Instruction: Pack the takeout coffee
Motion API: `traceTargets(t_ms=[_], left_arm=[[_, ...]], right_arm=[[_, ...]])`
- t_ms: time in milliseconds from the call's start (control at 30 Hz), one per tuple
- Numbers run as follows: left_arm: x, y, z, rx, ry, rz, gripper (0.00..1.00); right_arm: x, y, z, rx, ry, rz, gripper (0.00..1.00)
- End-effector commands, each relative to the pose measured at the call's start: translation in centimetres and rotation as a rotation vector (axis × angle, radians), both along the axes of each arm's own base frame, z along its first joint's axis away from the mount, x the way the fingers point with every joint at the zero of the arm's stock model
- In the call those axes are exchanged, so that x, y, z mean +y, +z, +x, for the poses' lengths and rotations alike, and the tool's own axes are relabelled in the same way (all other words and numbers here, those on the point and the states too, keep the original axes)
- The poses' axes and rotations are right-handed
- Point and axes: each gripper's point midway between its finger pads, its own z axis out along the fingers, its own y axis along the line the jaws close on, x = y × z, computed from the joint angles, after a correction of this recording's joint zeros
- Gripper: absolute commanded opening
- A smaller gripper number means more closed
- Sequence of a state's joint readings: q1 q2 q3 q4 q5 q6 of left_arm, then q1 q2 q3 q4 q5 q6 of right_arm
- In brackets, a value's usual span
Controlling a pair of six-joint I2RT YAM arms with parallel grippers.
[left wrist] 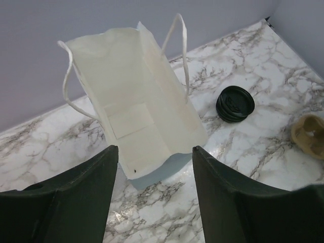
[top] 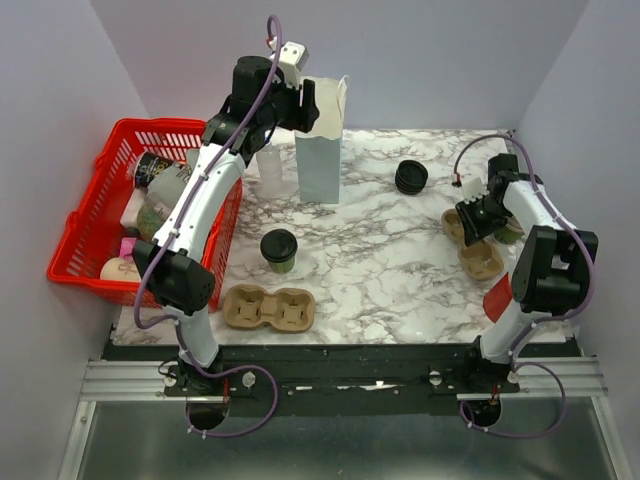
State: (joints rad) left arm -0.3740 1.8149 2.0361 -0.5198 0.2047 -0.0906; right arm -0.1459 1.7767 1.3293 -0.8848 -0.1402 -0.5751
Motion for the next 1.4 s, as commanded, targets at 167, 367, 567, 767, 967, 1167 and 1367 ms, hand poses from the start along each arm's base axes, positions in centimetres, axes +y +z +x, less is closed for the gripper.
traceTargets(t_ms=[167, 367, 567, 767, 967, 1167, 1367], left_arm=[[0.9, -1.4, 5.0, 0.0, 0.124, -0.017, 0.73], [0.9, -4.5, 7.5, 0.03, 0.164, 0.016, 0.7], [0.1, -6.8, 8.3, 0.059, 0.132, 0.037, 0.49], [-0.7, -7.2, 6.8, 0.091, 0.058, 0.033, 0.09], [-2.5, -3.6, 3.9, 0.035, -0.105, -0.002, 0.0], [-4.3, -1.0, -0.8, 0.014, -0.286, -0.032, 0.0], [-5.0, -0.9, -4.7, 0.029, -0.336, -0.012, 0.0]], right_arm=[[2.0, 1.2, -0.2, -0.125, 0.105, 0.072, 0.22], [2.8, 2.5, -0.2, -0.137, 0.079, 0.116, 0.2], [3.7, 4.3, 0.0, -0.149, 0.062, 0.166, 0.12], [5.2, 8.3, 0.4, -0.234, 0.078, 0.233, 0.08], [7.3, 17.0, 1.3, -0.459, 0.156, 0.306, 0.02], [9.6, 26.6, 1.5, -0.717, 0.241, 0.397, 0.0], [11.3, 33.1, 1.4, -0.831, 0.255, 0.501, 0.01]])
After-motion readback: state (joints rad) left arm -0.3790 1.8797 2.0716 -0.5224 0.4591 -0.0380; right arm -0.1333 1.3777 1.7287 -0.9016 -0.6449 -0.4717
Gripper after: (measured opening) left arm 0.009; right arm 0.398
